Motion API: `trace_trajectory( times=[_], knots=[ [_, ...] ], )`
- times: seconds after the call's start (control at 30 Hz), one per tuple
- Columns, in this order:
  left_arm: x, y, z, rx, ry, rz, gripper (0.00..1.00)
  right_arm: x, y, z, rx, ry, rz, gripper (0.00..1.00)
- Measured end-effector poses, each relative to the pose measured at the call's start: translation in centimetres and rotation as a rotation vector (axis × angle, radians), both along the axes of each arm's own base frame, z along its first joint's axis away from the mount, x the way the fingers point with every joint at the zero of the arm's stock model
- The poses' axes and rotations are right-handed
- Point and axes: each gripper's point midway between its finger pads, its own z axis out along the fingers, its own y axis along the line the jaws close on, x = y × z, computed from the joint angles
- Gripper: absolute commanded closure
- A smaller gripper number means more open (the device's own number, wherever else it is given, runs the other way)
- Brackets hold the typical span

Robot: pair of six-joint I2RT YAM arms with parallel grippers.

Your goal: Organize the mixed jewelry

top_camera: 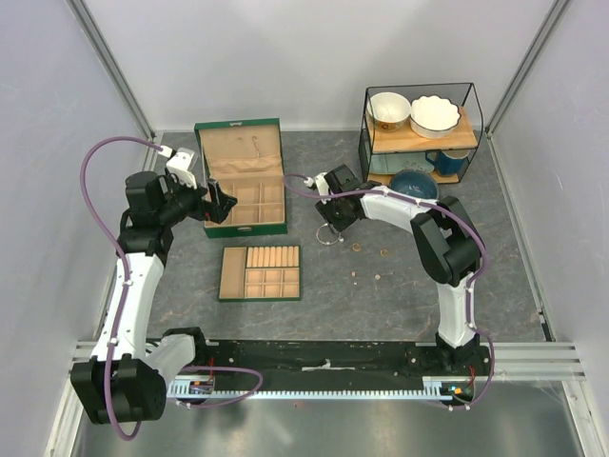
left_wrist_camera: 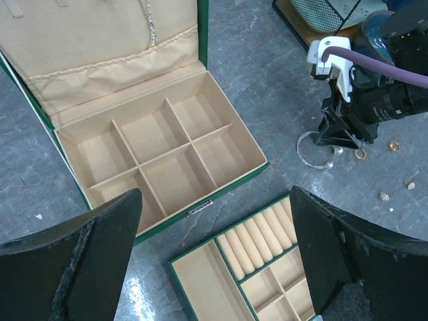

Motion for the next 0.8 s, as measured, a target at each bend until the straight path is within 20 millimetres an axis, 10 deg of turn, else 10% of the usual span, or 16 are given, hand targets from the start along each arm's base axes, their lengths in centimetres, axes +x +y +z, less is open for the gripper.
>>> trace_trajectory(
  times=[0.3,0.8],
  knots=[
    [-0.2,-0.2,-0.5,-0.005,0.011,-0.011,0.01,-0.2,0.5,0.0,0.008,0.002,0.006,0.99],
    [-1.7,-6.7,-4.3,-0.073,0.104,-0.304,0.01,2.0,2.2,5.1,0.061,-0.053,0.010,1.00]
  ],
)
